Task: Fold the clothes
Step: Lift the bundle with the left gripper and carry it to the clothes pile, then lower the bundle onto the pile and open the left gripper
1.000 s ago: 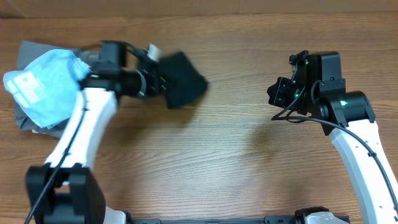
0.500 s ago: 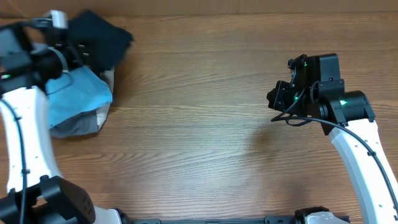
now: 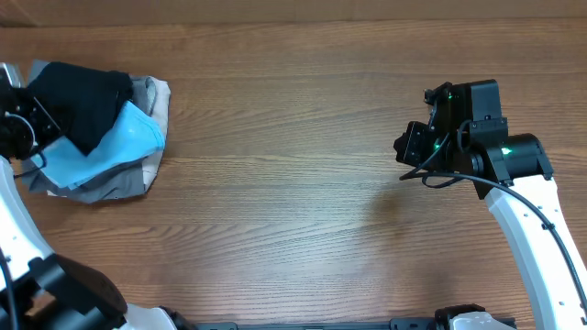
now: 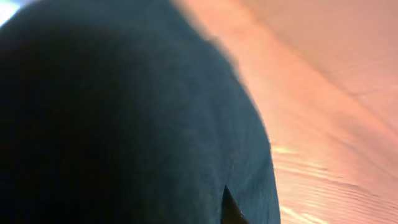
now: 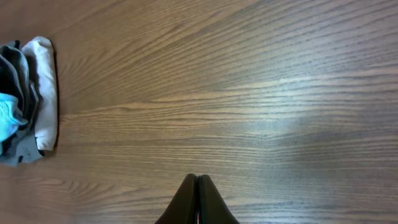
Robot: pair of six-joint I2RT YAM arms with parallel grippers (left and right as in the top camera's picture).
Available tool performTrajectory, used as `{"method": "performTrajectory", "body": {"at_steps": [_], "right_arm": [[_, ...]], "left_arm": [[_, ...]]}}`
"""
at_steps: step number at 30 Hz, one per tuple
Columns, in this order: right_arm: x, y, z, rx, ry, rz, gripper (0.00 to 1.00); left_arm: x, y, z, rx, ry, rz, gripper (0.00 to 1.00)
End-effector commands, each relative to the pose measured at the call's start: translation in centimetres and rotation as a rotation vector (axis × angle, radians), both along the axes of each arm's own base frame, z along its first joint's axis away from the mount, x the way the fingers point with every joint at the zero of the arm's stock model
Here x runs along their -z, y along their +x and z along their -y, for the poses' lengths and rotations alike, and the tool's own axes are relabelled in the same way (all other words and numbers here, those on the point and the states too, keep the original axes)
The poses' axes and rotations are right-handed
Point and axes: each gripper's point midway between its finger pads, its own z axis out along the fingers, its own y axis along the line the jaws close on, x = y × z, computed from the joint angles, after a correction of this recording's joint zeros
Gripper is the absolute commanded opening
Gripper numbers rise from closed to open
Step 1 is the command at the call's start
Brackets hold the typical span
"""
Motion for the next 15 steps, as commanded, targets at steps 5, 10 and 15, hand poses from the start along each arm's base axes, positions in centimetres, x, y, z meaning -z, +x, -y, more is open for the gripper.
{"method": "performTrajectory", "body": {"at_steps": [5,10,15], "right_arm": [[-0.4,-0.1,-0.1,-0.005,0.007,0.006,0.04],[-0.4,-0.1,-0.1,-0.005,0.006,0.002,0.04],[-0.3,-0.2,0.0,-0.005,0.005,-0.001,0.04]], "left_arm": [[4.1,-4.3,-4.7,-0.294,0.005,-0.241,0.63],[3.8,-6.6,-4.9,-0.363,-0.087,-0.269,0.72],[0.0,-7.7,-4.3,-0.366,-0.141,-0.178,0.77]]}}
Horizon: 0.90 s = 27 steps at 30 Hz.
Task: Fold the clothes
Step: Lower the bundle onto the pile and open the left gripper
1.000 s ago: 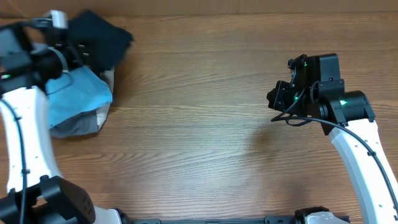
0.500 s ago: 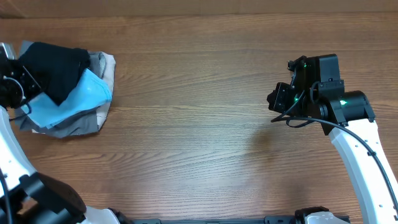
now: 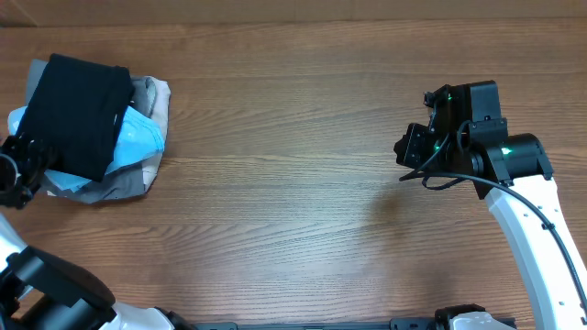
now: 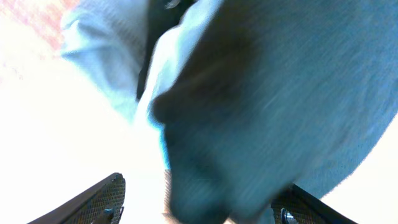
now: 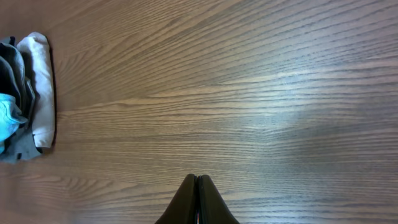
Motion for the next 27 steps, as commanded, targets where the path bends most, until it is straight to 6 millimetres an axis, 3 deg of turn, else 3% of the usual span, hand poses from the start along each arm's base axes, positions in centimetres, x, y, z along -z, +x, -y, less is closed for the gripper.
{"method": "performTrajectory", "body": {"at_steps": [1,4,5,6,7,10,13,17,22,27], "right_arm": [[-0.5,0.1,-0.1,-0.005,0.008,0.016,0.04],[-0.5,0.1,-0.1,-0.005,0.008,0.016,0.04],[-0.5,0.1,-0.1,-0.005,0.008,0.016,0.04],[-0.5,0.2,-0.1,-0.005,0.008,0.017,0.04],[-0.5,0.2,-0.1,-0.004,0.006,0.018,0.04],[-0.6,0.3,-0.1,-0.003,0.006,0.023,0.04],[-0.7,0.4,-0.1,-0.003,0.007,0.027,0.04],[-0.6,0.2,-0.1,0.000,0.008,0.018,0.04],[-0.2,-0.6,0.0,0.005,0.009,-0.022,0.04],[0.2,-1.3,0.1,0.005,0.004,-0.056,0.04]], "left_arm": [[-5.3,-0.3,0.4,-0.021,0.025,0.130,0.76],[-8.3,-1.2,1.0,-0.015,0.069,0.168,0.70],[-9.3,-1.3,1.3,-0.002,0.084,0.188,0.59],[-10.2,-1.3,1.7,0.009,0.091,0.211,0.36],[-11.3,-1.0,2.4,0.027,0.094,0.248,0.04],[-13.6,0.6,4.0,0.125,0.153,0.348,0.04],[-13.6,2.8,4.4,0.245,0.293,0.340,0.04],[-9.5,5.4,2.8,0.311,0.423,0.187,0.04],[-1.5,7.9,0.9,0.358,0.309,0.078,0.04],[6.4,7.2,-1.5,0.262,0.170,-0.081,0.04]]}}
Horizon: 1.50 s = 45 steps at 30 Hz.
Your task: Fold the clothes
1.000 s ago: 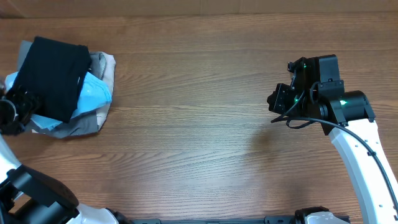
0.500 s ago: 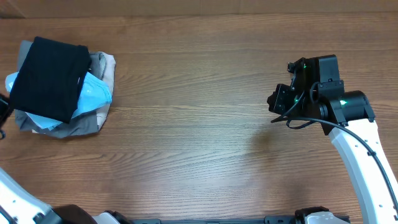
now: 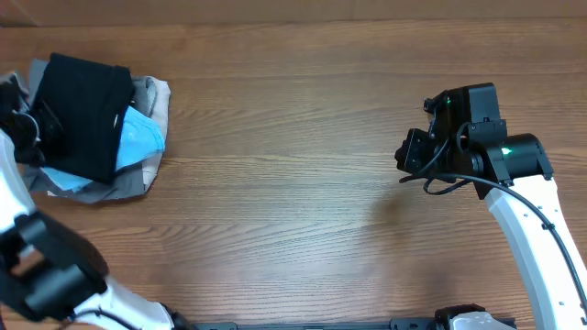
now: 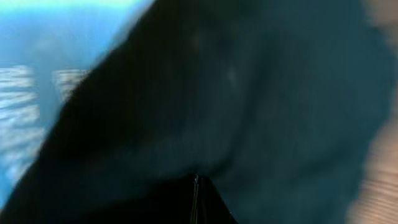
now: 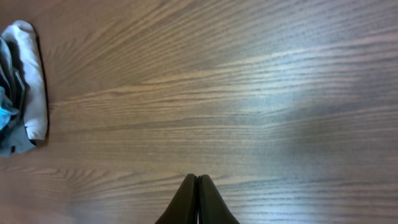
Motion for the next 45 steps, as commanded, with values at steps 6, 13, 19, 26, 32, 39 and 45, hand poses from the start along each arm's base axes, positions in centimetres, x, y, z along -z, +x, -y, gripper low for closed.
{"method": "performTrajectory", "body": {"at_steps": [6,13,19,26,32,39,45], "right_arm": [[-0.3,-0.3,0.0,0.015,0.014,-0.013,0.04],[-0.3,-0.3,0.0,0.015,0.014,-0.013,0.04],[-0.3,-0.3,0.0,0.015,0.014,-0.014,0.04],[-0.3,-0.3,0.0,0.014,0.013,-0.012,0.04],[-2.2,0.2,-0.2,-0.008,0.017,0.055,0.04],[-11.3,0.7,-0.3,-0.015,0.049,0.311,0.05],[-18.6,-2.0,0.2,-0.056,0.046,0.552,0.10]], "left_arm": [[10.2,-3.8,-3.5,-0.156,-0.136,-0.234,0.04],[7.1,-0.2,-1.8,-0.043,-0.250,-0.012,0.04],[-2.2,1.4,0.3,0.058,-0.240,0.216,0.09],[-14.1,-1.1,4.3,0.153,-0.143,0.417,0.31],[-23.6,-4.7,12.6,0.392,-0.016,0.614,0.50],[-27.4,-11.9,22.9,0.668,0.144,0.626,0.70],[-25.5,-18.0,26.8,0.709,0.161,0.480,1.00]]}}
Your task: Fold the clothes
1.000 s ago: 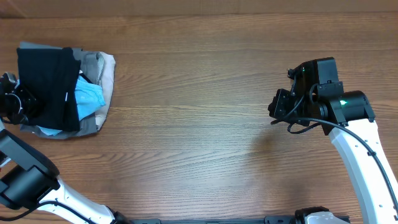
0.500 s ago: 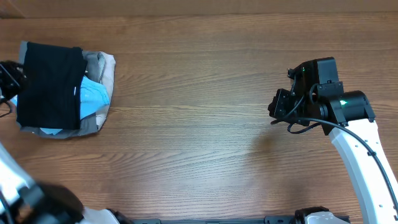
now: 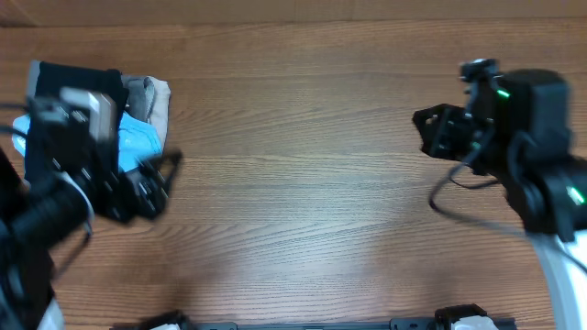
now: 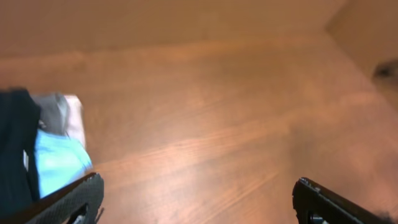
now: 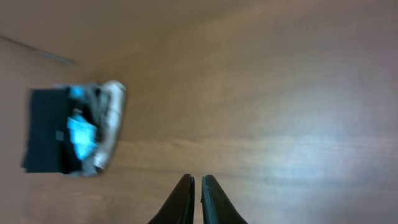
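Note:
The clothes pile lies at the table's far left: a folded black garment on top, a light blue piece and a grey and white one under it. My left gripper hangs blurred over the pile's near right side. In its wrist view the left gripper is wide open with bare table between the fingers, and the black garment and blue piece sit at the left edge. My right gripper is raised far to the right; its fingers stand shut but for a hairline gap, holding nothing.
The wooden table stretches between the two arms. Its far edge runs along the top. The right wrist view takes in the whole pile from a distance.
My left gripper was shut against the black garment at the pile's left edge; now it is open, off the cloth and by the pile's near right side. My right arm has risen and shifted right.
The black garment was bunched on the pile with my left gripper beside it. Then it lay as a neat rectangle on top, gripper open at the near left. Then the gripper pressed shut against it. Now the gripper is open and clear, the pile left stacked.

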Robot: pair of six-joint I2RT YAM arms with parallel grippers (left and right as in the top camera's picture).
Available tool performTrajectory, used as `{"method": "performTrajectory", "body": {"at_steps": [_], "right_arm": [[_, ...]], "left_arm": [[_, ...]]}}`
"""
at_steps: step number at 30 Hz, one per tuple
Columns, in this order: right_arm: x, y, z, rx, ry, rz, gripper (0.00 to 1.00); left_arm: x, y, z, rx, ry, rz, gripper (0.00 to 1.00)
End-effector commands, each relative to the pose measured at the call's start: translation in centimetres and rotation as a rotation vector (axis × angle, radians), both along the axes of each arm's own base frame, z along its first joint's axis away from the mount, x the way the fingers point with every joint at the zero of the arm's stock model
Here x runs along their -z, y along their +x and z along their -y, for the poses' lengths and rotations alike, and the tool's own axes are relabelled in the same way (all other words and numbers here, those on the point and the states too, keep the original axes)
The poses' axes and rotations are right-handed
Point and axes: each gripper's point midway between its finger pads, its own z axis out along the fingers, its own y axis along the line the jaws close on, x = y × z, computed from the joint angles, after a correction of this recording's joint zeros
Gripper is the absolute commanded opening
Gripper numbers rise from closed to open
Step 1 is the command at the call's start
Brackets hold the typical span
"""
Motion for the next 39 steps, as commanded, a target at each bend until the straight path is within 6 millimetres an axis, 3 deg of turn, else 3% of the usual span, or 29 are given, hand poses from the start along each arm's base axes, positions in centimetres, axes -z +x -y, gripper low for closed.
{"method": "performTrajectory", "body": {"at_steps": [1,4,6,7,12,15,28,30,33,39], "right_arm": [[-4.2,-2.3,0.3,-0.025,-0.002,0.147,0.14],[-5.9,-4.5,0.6,-0.024,0.007,0.211,0.38],[-6.9,-5.8,0.8,-0.023,0.012,0.253,0.72],[-7.2,-6.3,0.9,-0.023,0.014,0.269,1.00],[-7.8,-7.8,1.1,-0.023,0.017,0.292,1.00],[-7.3,-7.9,1.1,-0.023,0.014,0.269,1.00],[-6.7,-8.1,1.1,-0.024,0.011,0.244,1.00],[-5.8,-8.6,1.2,-0.024,0.005,0.198,1.00],[-4.5,-9.0,1.9,0.010,-0.028,0.145,1.00],[-3.9,-8.2,4.6,0.098,-0.175,0.167,1.00]], "left_arm": [[1.2,-2.1,-0.5,-0.058,0.112,-0.053,1.00],[2.4,-4.2,-1.1,-0.136,0.128,-0.136,1.00],[3.0,-4.9,-1.6,-0.175,0.138,-0.174,1.00],[3.2,-5.1,-1.8,-0.182,0.145,-0.186,1.00],[3.2,-4.8,-1.6,-0.177,0.125,-0.192,1.00],[1.9,-3.7,-0.5,-0.156,0.042,-0.140,1.00],[2.0,-3.6,-0.6,-0.163,0.049,-0.141,1.00],[2.0,-3.6,-0.6,-0.163,0.049,-0.141,1.00],[2.0,-3.6,-0.6,-0.163,0.049,-0.141,1.00],[2.0,-3.6,-0.6,-0.163,0.049,-0.141,1.00]]}}
